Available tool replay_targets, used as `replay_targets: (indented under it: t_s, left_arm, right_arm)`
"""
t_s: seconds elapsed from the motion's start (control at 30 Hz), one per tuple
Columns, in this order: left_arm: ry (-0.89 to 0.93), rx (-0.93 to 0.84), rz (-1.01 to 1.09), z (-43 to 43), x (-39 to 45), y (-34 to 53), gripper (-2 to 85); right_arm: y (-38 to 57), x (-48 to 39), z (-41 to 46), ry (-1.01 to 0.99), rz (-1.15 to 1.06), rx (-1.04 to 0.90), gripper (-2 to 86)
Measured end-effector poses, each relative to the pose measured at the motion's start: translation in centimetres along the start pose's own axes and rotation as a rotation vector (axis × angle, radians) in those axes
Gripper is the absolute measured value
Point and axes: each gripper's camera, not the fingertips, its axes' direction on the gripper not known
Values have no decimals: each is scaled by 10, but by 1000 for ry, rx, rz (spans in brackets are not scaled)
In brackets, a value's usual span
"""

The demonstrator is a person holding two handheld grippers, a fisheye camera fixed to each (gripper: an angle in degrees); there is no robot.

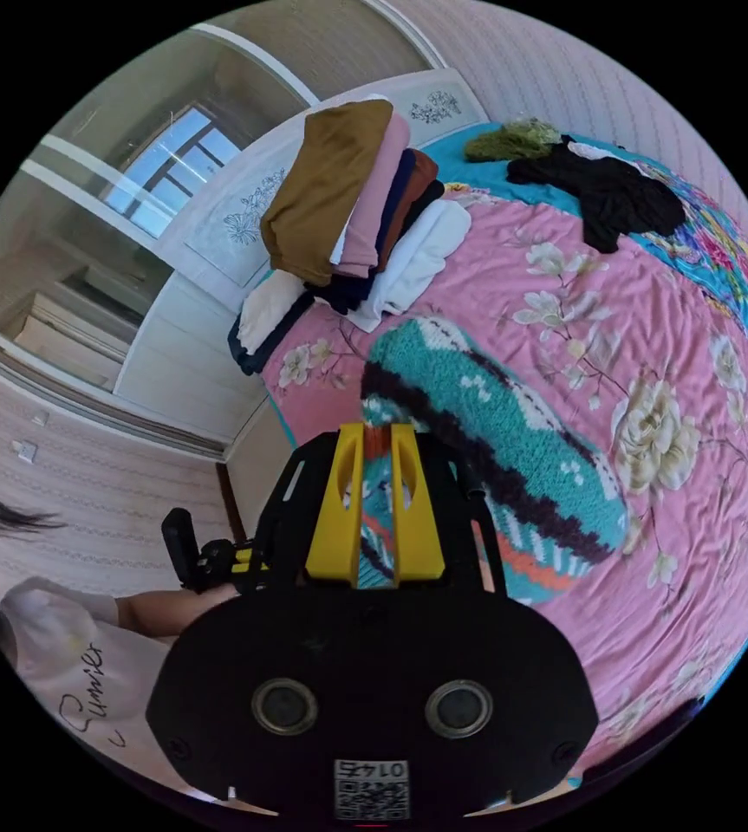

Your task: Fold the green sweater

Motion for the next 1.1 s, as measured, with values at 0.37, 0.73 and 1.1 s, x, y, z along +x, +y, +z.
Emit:
replay_targets:
  t_s: [0.37,0.73,1.1]
  left_arm:
    - [-13,-20,9,9,-19,-2,46]
    - [-16,-35,-85,12,-53,4,32]
    - [19,-117,-232,53,-88,-15,42]
  right_arm:
    - [14,-44,-56,308,-100,174,4]
    - [-132,-39,89,308,-29,-100,-5]
    - [-208,-21,192,438,0,-348,-6]
